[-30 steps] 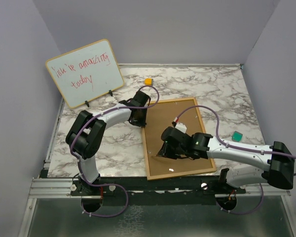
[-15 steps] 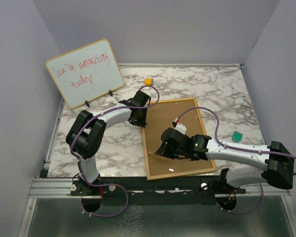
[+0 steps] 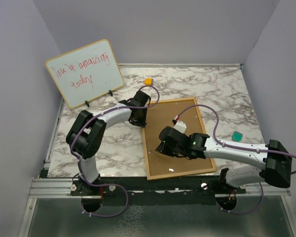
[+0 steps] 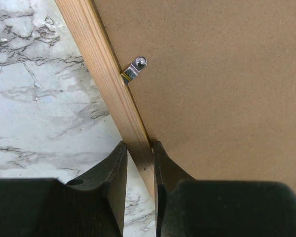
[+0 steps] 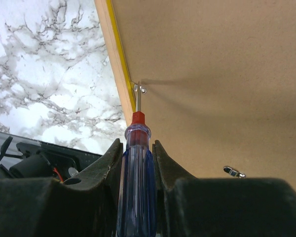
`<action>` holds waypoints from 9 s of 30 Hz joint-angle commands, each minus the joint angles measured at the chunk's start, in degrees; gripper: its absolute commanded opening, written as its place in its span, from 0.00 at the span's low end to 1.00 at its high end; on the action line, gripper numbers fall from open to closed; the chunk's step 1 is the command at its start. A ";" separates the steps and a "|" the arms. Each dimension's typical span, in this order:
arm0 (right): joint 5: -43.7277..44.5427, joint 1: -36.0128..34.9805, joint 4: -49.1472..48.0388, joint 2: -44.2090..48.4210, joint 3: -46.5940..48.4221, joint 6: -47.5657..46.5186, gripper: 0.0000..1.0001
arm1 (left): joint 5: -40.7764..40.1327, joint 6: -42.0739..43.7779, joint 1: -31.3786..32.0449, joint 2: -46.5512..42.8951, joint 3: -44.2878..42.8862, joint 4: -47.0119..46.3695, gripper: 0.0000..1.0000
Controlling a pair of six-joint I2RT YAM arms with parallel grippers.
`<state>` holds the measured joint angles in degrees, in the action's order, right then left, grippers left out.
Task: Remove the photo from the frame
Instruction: Release the photo frame item from the photo frame.
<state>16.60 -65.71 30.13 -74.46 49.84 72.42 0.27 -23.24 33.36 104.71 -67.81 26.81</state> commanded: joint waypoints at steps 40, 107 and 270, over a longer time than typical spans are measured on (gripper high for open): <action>-3.17 -0.21 1.76 -2.85 1.88 -4.06 0.00 | -4.05 4.00 0.03 2.78 1.04 4.75 0.00; 1.62 -0.21 8.45 0.20 3.45 -2.06 0.00 | -4.85 4.17 0.65 2.34 1.10 4.75 0.00; 4.81 17.25 -0.14 -17.03 26.27 -3.21 0.00 | -6.55 1.88 -10.14 11.56 -14.23 4.14 0.22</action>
<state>22.61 -50.50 27.46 -89.43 73.54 66.30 -5.91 -22.46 24.51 113.62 -80.66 28.08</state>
